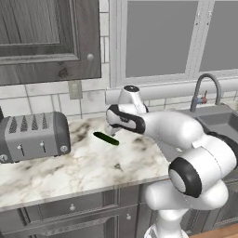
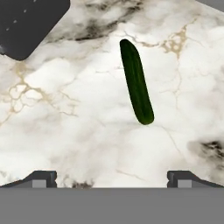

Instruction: Place the two vegetables and bowl onto the tray for setting up a vegetable dip station.

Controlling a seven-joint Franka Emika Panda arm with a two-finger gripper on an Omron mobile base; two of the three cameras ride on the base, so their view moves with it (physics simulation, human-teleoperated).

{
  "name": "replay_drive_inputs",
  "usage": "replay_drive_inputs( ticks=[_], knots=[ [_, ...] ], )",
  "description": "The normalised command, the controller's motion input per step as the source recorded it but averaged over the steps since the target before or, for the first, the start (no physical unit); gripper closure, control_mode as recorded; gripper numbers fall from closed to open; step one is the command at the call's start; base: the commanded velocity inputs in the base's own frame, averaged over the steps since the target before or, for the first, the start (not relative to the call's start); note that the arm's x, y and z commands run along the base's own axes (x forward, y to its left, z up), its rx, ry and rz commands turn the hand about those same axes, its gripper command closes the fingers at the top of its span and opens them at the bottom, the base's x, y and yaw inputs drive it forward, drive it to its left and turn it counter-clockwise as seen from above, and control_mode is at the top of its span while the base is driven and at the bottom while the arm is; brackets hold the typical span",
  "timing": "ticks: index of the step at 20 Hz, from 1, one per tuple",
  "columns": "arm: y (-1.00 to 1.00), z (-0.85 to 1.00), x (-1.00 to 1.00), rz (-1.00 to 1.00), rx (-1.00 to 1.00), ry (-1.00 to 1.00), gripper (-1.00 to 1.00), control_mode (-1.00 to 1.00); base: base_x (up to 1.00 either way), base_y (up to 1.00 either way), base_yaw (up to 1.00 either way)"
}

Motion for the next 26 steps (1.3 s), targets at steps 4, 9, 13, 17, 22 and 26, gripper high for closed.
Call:
replay_drive_inputs(
  ticks=[4,9,13,17,22,26],
  knots=[
    [0.02,-0.29,0.35,0.0,0.0,0.0,-1.0,-1.0,0.0,0.0,0.0],
    [0.12,-0.33,0.37,0.0,-0.02,0.0,-1.0,-1.0,0.0,0.0,0.0],
    [0.21,-0.3,0.38,0.0,-0.02,0.0,-1.0,-1.0,0.0,0.0,0.0],
    [0.2,-0.28,0.38,0.0,-0.02,0.0,-1.0,-1.0,0.0,0.0,0.0],
    [0.13,-0.24,0.36,0.0,0.0,0.0,-1.0,-1.0,0.0,0.0,0.0],
    [0.03,-0.2,0.32,0.0,0.0,0.0,-1.0,-1.0,0.0,0.0,0.0]
  ],
)
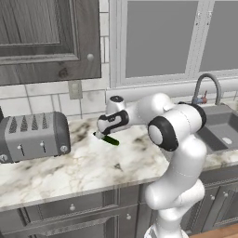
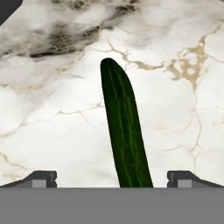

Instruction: Place the two vegetables and bowl onto the tray for setting up a vegetable dip station.

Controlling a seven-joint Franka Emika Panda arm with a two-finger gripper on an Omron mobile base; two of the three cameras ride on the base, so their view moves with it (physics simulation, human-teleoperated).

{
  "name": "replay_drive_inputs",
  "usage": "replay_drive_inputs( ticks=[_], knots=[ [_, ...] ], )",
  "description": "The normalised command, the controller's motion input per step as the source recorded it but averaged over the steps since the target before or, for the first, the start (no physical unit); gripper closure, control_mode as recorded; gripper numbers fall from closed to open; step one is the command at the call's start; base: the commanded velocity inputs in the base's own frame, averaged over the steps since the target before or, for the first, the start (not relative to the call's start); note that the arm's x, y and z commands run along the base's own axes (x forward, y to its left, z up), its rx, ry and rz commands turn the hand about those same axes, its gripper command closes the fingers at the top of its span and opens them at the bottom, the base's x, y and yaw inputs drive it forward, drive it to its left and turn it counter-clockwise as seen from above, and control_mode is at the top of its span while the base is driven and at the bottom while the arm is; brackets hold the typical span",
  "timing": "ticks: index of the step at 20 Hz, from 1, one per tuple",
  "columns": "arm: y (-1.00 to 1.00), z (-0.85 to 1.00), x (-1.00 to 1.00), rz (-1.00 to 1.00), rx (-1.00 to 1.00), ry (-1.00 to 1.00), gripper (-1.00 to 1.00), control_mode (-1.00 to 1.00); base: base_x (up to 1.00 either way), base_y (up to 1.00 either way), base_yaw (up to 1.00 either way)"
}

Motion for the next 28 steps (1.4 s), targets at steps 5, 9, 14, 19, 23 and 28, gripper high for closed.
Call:
replay_drive_inputs(
  ticks=[5,9,14,19,23,28],
  knots=[
    [0.01,-0.23,0.3,0.0,0.0,0.0,-1.0,-1.0,0.0,0.0,0.0],
    [0.08,-0.29,0.1,0.0,0.0,0.0,-1.0,-1.0,0.0,0.0,0.0],
    [0.03,-0.24,0.14,0.0,0.0,0.0,-1.0,-1.0,0.0,0.0,0.0],
    [0.0,-0.16,0.18,0.0,0.0,0.0,-1.0,-1.0,0.0,0.0,0.0],
    [0.01,-0.11,0.06,0.0,0.0,0.03,-1.0,-1.0,0.0,0.0,0.0],
    [0.02,-0.12,0.0,0.0,0.0,0.04,1.0,-1.0,0.0,0.0,0.0]
  ],
)
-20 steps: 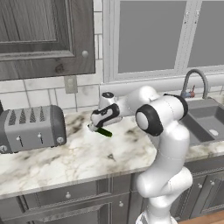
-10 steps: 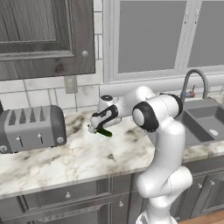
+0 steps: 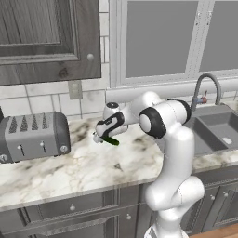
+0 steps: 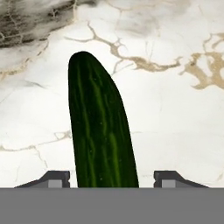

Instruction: Place the two vegetables and bowl onto the tray for setting up a vegetable dip station.

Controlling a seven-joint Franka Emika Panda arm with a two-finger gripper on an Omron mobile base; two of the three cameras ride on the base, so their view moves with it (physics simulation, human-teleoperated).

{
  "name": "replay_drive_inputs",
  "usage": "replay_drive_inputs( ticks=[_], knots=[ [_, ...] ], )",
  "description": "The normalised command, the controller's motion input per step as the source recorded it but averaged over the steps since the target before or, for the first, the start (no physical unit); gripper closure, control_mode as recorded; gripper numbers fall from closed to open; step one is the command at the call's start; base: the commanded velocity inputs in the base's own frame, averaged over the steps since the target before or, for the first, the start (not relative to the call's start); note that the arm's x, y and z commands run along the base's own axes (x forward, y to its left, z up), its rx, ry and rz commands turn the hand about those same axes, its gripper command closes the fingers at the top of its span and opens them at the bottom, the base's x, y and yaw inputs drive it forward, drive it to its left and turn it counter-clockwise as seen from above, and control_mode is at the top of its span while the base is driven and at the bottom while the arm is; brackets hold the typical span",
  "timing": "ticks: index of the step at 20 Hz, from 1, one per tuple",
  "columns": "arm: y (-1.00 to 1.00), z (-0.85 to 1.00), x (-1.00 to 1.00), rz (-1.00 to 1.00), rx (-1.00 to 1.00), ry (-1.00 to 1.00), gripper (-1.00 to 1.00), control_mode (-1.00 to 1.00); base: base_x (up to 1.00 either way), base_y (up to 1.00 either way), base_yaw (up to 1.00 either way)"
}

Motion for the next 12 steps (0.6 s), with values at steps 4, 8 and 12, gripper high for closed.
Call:
replay_drive_inputs(
  ticks=[4,8,12],
  knots=[
    [0.0,0.0,0.0,0.0,0.0,0.0,1.0,-1.0,0.0,0.0,0.0],
    [0.0,0.02,0.0,0.0,0.0,0.0,1.0,-1.0,0.0,0.0,0.0],
    [-0.01,0.31,-0.01,0.0,0.0,0.0,1.0,-1.0,0.0,0.0,0.0]
  ],
)
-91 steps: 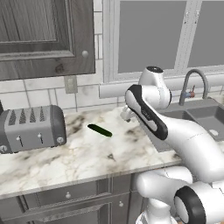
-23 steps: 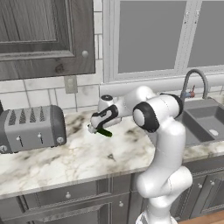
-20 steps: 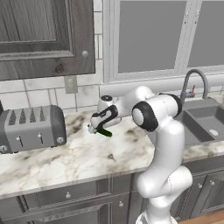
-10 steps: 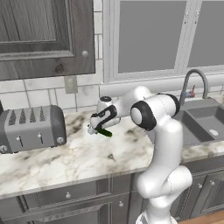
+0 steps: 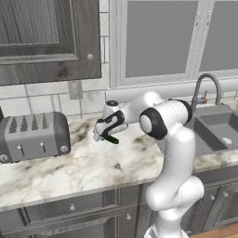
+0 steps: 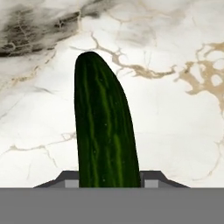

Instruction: Place the two vegetables and bowl onto the tray for setting up a vegetable dip station.

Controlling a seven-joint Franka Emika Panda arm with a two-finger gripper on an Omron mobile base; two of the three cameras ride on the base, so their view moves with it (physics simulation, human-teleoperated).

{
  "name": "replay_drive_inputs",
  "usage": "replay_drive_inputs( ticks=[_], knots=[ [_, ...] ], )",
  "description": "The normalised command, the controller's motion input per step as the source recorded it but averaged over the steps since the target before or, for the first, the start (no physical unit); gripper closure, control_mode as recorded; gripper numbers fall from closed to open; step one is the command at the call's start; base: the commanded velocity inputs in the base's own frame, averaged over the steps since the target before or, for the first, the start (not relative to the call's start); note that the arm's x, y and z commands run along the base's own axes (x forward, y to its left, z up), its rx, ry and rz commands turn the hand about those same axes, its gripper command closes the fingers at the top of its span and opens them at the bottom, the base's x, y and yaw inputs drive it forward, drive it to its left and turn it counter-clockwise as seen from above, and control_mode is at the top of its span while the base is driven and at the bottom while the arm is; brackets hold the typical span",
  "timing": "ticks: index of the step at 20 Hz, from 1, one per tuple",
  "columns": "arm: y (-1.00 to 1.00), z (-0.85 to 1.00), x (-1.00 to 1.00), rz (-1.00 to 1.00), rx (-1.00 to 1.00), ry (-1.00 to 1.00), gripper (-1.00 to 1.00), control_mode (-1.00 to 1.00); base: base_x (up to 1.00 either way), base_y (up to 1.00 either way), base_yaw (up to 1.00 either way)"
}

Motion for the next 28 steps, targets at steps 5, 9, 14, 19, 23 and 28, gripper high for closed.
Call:
replay_drive_inputs(
  ticks=[5,9,14,19,23,28],
  knots=[
    [-0.12,0.41,-0.08,-0.04,0.0,0.0,1.0,-1.0,0.0,0.0,0.0],
    [-0.19,0.37,-0.2,-0.08,0.0,0.0,1.0,-1.0,0.0,0.0,0.0],
    [-0.25,0.29,-0.27,-0.1,0.0,0.0,1.0,-1.0,0.0,0.0,0.0],
    [-0.36,0.27,-0.38,-0.15,0.0,0.0,1.0,-1.0,0.0,0.0,0.0],
    [-0.36,0.34,-0.42,-0.15,0.0,0.0,1.0,-1.0,0.0,0.0,0.0],
    [-0.26,0.4,-0.38,-0.15,0.0,0.0,1.0,-1.0,0.0,0.0,0.0]
  ],
)
